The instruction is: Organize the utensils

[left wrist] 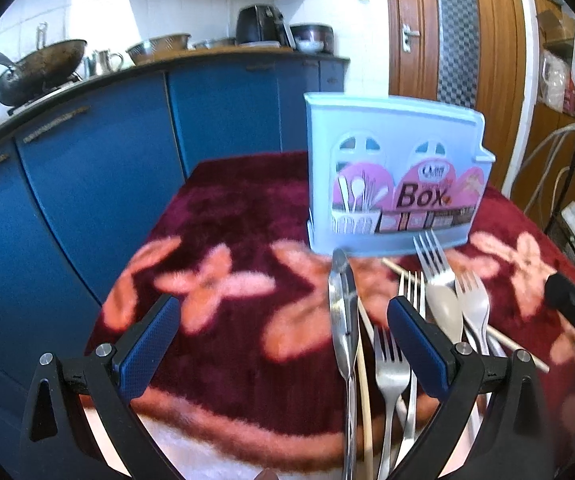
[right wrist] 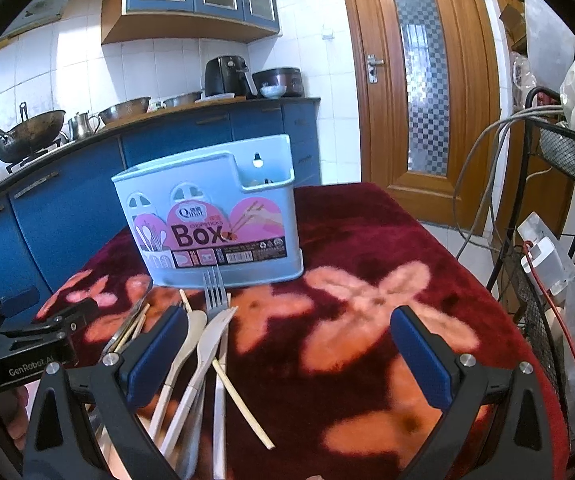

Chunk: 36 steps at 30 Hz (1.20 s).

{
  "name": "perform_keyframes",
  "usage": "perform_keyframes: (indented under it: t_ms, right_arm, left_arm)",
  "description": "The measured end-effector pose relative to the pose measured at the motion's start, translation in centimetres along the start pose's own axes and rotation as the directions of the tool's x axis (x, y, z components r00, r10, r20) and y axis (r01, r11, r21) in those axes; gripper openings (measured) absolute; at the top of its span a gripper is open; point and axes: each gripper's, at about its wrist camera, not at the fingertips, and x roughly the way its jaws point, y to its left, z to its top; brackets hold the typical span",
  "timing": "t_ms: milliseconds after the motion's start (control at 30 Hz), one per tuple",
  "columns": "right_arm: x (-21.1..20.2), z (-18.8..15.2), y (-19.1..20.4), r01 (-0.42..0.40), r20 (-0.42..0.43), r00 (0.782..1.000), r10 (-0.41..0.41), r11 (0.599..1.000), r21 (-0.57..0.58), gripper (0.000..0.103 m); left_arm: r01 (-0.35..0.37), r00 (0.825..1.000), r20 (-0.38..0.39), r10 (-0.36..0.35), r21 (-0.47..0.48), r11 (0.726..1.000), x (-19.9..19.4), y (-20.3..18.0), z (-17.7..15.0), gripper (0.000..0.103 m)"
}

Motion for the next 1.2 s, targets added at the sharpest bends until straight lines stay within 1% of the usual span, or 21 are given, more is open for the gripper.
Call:
perform_keyframes:
  t_ms: [67,133,233,267,300,333,367,433,533,600,767,867,900,967,1033,1067,1100,1133,1200]
  right_arm:
    - [0.1,0.0,-0.2,-0.006,-0.025,1.0,0.006,1.0,0.002,0.102]
    - [0.4,-0.1,-0.3,-0.027,-0.058,0.998,0.027,1.0,-0.005,0.095]
    - [1.0,-0.3,0.0,-0.057,-0.11,0.992,0.055,0.998,-0.018,0.087]
    - [1.1,-0.3,0.1,-0.071,-0.127,0.99,0.067,0.997,-0.023,0.085]
    - [1.3,-0.4,0.3,-0.082,-0.142,0.987,0.077,0.996,-0.028,0.081]
    - [1.5,-0.5,0.5,-0.092,-0.156,0.984,0.086,0.995,-0.033,0.078]
    - [1.7,-0.5,0.7,-0.1,-0.17,0.981,0.092,0.994,-0.039,0.076]
    - [2.2,-0.6,1.2,-0.116,-0.198,0.975,0.104,0.992,-0.051,0.067]
    - [2.9,-0.7,1.8,-0.142,-0.236,0.964,0.123,0.988,-0.064,0.057]
    - [3.4,-0.5,2.1,-0.16,-0.257,0.956,0.139,0.985,-0.063,0.053]
    - [5.0,0.1,2.6,-0.186,-0.301,0.94,0.16,0.981,-0.06,0.044]
    - [6.1,0.2,2.5,-0.204,-0.345,0.921,0.18,0.978,-0.032,0.038]
    - [6.6,0.2,2.5,-0.216,-0.358,0.913,0.196,0.976,-0.016,0.036]
    - [7.0,0.3,2.4,-0.226,-0.366,0.906,0.211,0.974,0.003,0.032]
    - [7.2,0.6,2.4,-0.242,-0.37,0.9,0.231,0.97,0.019,0.022]
    - [7.4,0.6,2.4,-0.25,-0.373,0.896,0.241,0.968,0.026,0.019]
    - [7.5,0.7,2.4,-0.261,-0.378,0.891,0.253,0.965,0.032,0.016]
    - [7.6,0.8,2.5,-0.269,-0.379,0.887,0.262,0.963,0.036,0.014]
    - [7.5,1.1,2.5,-0.275,-0.374,0.888,0.269,0.961,0.037,0.011]
  left_arm:
    - [0.008,1.0,-0.026,-0.007,0.011,1.0,0.2,-0.1,-0.3,0.103]
    - [0.019,0.997,-0.069,-0.018,0.022,1.0,0.6,-0.3,-0.5,0.103]
    - [0.056,0.99,-0.128,-0.053,0.021,0.998,1.3,-0.5,-0.9,0.096]
    - [0.061,0.989,-0.138,-0.057,0.022,0.998,1.4,-0.5,-1.0,0.094]
    - [0.066,0.986,-0.156,-0.062,0.026,0.997,1.7,-0.6,-1.2,0.093]
    - [0.065,0.985,-0.164,-0.059,0.031,0.997,1.9,-0.8,-1.2,0.093]
    - [0.062,0.983,-0.175,-0.053,0.043,0.997,2.2,-0.9,-1.3,0.092]
    - [0.059,0.98,-0.192,-0.047,0.057,0.997,2.6,-1.2,-1.4,0.09]
    - [0.077,0.978,-0.197,-0.064,0.057,0.995,2.9,-1.3,-1.2,0.087]
    - [0.082,0.978,-0.198,-0.069,0.06,0.995,3.2,-1.3,-0.9,0.078]
    - [0.104,0.97,-0.223,-0.093,0.04,0.994,4.7,-0.9,0.5,0.073]
    - [0.116,0.965,-0.241,-0.106,0.027,0.993,5.8,-0.8,1.2,0.068]
    - [0.128,0.961,-0.251,-0.119,0.023,0.991,6.3,-0.8,1.4,0.067]
    - [0.141,0.956,-0.263,-0.131,0.018,0.99,6.9,-0.8,1.6,0.065]
    - [0.158,0.949,-0.276,-0.151,0.003,0.987,7.9,-0.7,1.9,0.063]
    - [0.169,0.945,-0.281,-0.166,-0.011,0.986,8.3,-0.6,2.0,0.06]
    - [0.176,0.943,-0.282,-0.175,-0.02,0.984,8.5,-0.5,2.1,0.055]
    - [0.194,0.937,-0.287,-0.197,-0.04,0.98,8.8,-0.4,2.3,0.051]
    - [0.223,0.925,-0.296,-0.237,-0.081,0.971,9.4,0.1,2.6,0.035]
